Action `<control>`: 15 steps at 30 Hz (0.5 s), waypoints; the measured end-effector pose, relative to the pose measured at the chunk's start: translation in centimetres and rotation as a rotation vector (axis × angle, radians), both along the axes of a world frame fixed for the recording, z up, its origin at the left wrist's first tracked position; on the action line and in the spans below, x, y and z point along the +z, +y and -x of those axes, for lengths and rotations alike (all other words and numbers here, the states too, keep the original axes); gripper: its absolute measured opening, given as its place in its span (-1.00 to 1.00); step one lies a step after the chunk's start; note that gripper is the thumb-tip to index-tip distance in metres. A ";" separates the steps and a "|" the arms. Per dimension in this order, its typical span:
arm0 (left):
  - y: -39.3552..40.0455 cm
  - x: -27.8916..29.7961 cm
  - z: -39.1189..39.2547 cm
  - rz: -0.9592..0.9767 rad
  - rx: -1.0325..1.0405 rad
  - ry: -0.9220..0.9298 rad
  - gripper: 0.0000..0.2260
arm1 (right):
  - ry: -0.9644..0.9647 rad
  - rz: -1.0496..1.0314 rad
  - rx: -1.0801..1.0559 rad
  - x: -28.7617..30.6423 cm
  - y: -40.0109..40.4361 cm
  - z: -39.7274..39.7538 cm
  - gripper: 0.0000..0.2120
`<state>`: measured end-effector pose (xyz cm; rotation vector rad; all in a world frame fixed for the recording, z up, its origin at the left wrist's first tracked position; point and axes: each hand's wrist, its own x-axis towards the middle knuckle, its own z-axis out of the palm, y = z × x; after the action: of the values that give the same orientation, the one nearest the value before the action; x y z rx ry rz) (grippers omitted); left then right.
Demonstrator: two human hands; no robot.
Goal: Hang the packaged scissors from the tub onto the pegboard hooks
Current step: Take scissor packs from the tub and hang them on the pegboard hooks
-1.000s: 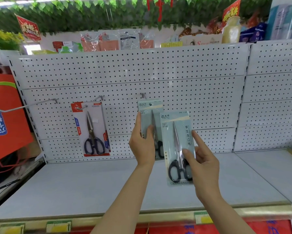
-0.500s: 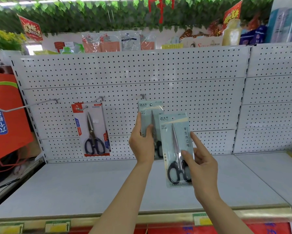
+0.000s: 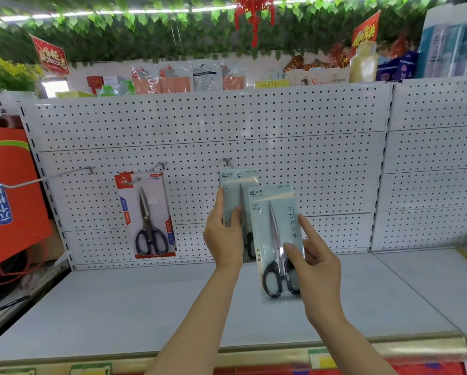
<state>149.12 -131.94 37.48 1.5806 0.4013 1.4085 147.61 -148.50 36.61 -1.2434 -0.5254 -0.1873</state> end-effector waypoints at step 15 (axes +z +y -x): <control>2.4 0.1 4.1 0.059 0.080 -0.092 -0.49 | -0.020 -0.006 0.021 0.7 2.7 -1.2 -0.44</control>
<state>144.98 -129.57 37.58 1.4603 0.4512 1.5105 148.78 -145.83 37.33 -1.2312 -0.5545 -0.1836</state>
